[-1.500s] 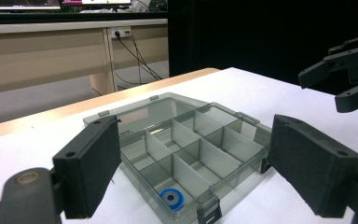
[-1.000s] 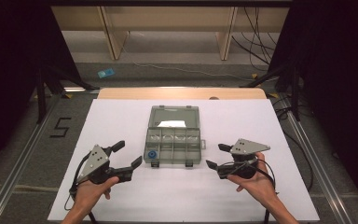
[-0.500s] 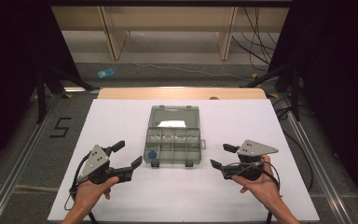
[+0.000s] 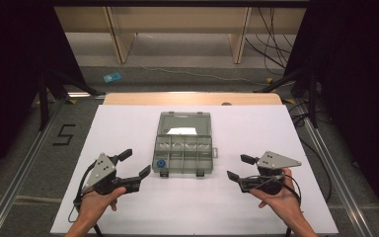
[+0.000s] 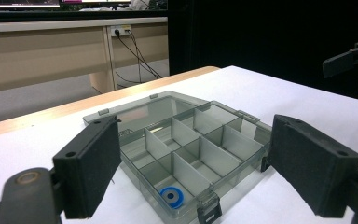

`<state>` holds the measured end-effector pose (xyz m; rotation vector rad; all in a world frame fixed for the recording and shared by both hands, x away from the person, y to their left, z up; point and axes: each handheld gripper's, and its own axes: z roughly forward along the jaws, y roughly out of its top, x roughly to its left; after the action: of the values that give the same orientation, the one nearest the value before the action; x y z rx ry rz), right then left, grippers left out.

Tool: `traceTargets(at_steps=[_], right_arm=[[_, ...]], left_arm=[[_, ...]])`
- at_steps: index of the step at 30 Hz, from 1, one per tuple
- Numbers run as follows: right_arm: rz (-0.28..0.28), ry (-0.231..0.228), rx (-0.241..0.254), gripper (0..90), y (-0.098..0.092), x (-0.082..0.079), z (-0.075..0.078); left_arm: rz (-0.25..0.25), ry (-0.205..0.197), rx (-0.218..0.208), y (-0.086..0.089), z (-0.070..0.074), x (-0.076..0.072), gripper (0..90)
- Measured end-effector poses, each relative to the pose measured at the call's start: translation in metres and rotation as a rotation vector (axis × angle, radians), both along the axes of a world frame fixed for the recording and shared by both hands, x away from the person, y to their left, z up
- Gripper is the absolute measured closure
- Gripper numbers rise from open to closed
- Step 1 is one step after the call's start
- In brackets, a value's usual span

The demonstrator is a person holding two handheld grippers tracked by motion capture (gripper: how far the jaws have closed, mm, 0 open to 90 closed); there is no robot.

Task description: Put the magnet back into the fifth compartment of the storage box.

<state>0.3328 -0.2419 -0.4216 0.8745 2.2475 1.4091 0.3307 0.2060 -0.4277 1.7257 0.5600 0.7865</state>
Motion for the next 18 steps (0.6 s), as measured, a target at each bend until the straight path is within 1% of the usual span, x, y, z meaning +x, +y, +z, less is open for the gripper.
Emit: traceTargets(at_steps=[1, 2, 3, 4, 5, 6, 7, 8, 10, 11, 12, 13, 14, 15, 16, 18], right_arm=[[0.0, 0.0, 0.0, 26.0, 0.0, 0.0, 0.0], [0.007, 0.014, 0.005, 26.0, 0.0, -0.001, 0.0], [0.005, 0.008, 0.008, 26.0, -0.001, -0.001, 0.0], [-0.006, -0.01, 0.006, 26.0, -0.002, -0.002, -0.001], [-0.002, -0.007, 0.01, 26.0, -0.002, -0.002, -0.001], [-0.002, 0.005, 0.027, 26.0, -0.003, -0.004, -0.001], [-0.002, 0.005, 0.027, 26.0, -0.003, -0.004, -0.001], [-0.007, -0.016, 0.021, 26.0, -0.004, -0.004, -0.001], [-0.004, 0.011, 0.011, 26.0, -0.006, -0.006, -0.001], [-0.008, -0.004, 0.011, 26.0, -0.006, -0.007, -0.001], [-0.008, -0.004, 0.011, 26.0, -0.006, -0.007, -0.001], [-0.007, 0.011, 0.017, 26.0, -0.007, -0.009, -0.001], [-0.007, 0.011, 0.017, 26.0, -0.007, -0.009, -0.001], [-0.012, -0.008, 0.016, 26.0, -0.007, -0.009, -0.002], [-0.014, -0.002, 0.026, 26.0, -0.007, -0.01, -0.002], [-0.007, 0.01, 0.018, 26.0, -0.008, -0.011, -0.002]], left_arm=[[0.0, 0.0, 0.0, 0.0, 0.0, 0.0, 16.5], [0.0, 0.0, 0.001, 0.0, 0.0, 0.0, 16.5], [0.001, 0.0, 0.001, 0.0, 0.0, 0.0, 16.5], [0.001, 0.0, 0.001, 0.0, 0.0, 0.0, 16.6], [0.001, 0.0, 0.002, 0.0, 0.0, 0.0, 16.5], [0.001, 0.0, 0.003, 0.0, 0.0, 0.0, 16.5], [0.001, 0.0, 0.003, 0.0, 0.0, 0.0, 16.5], [0.001, 0.0, 0.003, 0.0, 0.0, 0.0, 16.5], [-0.007, -0.006, -0.005, 0.0, -0.001, 0.001, 16.6], [-0.007, -0.006, -0.005, 0.0, -0.001, 0.001, 16.6], [0.001, 0.0, 0.005, 0.0, 0.0, 0.0, 16.6], [0.001, 0.0, 0.003, 0.0, 0.0, 0.0, 16.6], [0.002, 0.0, 0.003, 0.0, 0.0, 0.0, 16.6], [0.001, -0.001, 0.003, 0.001, 0.0, 0.0, 16.7], [0.002, -0.001, 0.003, 0.001, 0.0, 0.0, 16.7], [0.003, -0.001, 0.003, 0.001, 0.0, 0.0, 16.7]])
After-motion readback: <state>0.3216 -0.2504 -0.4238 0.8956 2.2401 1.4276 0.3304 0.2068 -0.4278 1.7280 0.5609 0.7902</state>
